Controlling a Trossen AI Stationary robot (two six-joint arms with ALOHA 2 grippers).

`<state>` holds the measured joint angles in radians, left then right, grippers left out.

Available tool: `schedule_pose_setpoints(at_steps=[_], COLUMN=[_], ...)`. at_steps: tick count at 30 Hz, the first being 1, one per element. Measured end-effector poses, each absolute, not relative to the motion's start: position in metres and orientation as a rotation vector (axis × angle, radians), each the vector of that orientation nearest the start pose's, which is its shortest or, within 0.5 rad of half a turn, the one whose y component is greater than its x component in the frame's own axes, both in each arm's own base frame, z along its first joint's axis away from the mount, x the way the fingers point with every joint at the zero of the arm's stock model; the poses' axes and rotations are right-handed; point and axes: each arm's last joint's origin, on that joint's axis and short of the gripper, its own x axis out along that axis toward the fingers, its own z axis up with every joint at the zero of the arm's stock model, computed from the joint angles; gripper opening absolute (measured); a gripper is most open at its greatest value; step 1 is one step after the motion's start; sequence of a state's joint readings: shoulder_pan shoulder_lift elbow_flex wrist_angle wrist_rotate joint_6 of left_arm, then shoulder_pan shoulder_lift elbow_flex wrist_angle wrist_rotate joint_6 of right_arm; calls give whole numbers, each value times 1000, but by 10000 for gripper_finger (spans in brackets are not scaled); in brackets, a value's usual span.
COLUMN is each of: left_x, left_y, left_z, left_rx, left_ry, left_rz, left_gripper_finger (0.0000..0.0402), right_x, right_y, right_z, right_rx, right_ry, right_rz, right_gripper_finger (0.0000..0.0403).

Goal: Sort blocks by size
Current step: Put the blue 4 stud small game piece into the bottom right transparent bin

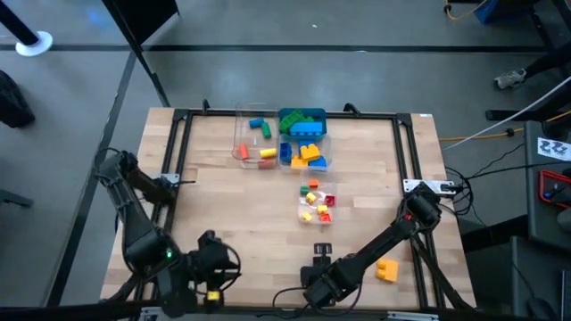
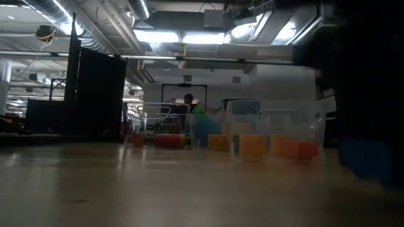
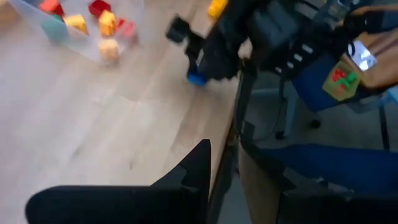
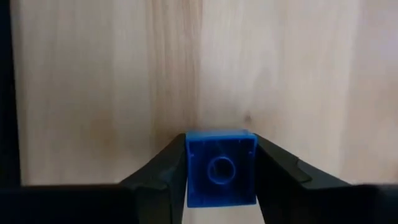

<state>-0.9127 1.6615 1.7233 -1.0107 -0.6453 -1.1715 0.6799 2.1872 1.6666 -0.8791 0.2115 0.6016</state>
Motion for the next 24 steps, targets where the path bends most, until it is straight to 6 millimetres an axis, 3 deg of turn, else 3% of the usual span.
schedule_pose_setpoints(at_steps=[7, 14, 19, 24], left_x=[209, 198, 194, 192], left_y=[-288, -314, -323, -324], left_z=[345, 320, 311, 310], left_rx=[-481, -626, -713, -773], left_ry=[791, 1033, 1193, 1246], left_rz=[132, 105, 113, 143], left_gripper_finger=[66, 66, 66, 73], right_x=[356, 372, 383, 391], right_y=[251, 213, 177, 141], right_z=[201, 240, 246, 243], right_rx=[-228, -395, -447, -423], right_ry=[1320, 1326, 1382, 1469], right_rz=[-15, -125, -216, -285], right_gripper_finger=[161, 146, 154, 163])
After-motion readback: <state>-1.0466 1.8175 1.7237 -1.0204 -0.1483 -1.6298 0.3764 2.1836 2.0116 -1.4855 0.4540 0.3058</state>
